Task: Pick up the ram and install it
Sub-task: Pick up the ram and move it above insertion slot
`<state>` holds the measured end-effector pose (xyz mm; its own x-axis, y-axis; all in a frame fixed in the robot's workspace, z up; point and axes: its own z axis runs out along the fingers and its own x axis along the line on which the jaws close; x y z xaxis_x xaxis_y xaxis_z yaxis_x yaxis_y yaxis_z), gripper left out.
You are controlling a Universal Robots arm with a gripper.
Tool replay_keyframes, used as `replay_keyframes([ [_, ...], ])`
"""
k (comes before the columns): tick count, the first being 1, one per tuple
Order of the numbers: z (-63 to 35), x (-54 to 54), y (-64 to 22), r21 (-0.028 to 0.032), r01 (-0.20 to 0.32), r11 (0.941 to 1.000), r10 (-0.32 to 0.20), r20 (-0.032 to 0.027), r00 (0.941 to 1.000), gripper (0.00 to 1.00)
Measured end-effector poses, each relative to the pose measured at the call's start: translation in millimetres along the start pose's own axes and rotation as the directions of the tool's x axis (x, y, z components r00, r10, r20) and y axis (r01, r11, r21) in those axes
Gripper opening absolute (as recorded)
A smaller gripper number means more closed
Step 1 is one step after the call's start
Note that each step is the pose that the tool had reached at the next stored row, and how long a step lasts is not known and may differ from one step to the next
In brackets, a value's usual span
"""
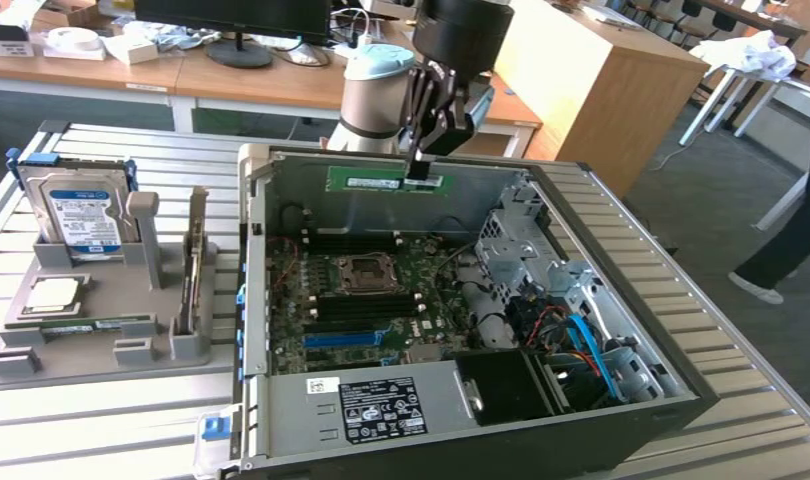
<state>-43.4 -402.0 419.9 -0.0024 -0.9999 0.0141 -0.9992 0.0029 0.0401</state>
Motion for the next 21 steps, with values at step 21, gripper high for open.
replay_keyframes([
  [21, 4.4, -14.1, -0.3, 0.0, 0.0, 1.0, 0.0, 0.0004, 1.0, 0.12],
])
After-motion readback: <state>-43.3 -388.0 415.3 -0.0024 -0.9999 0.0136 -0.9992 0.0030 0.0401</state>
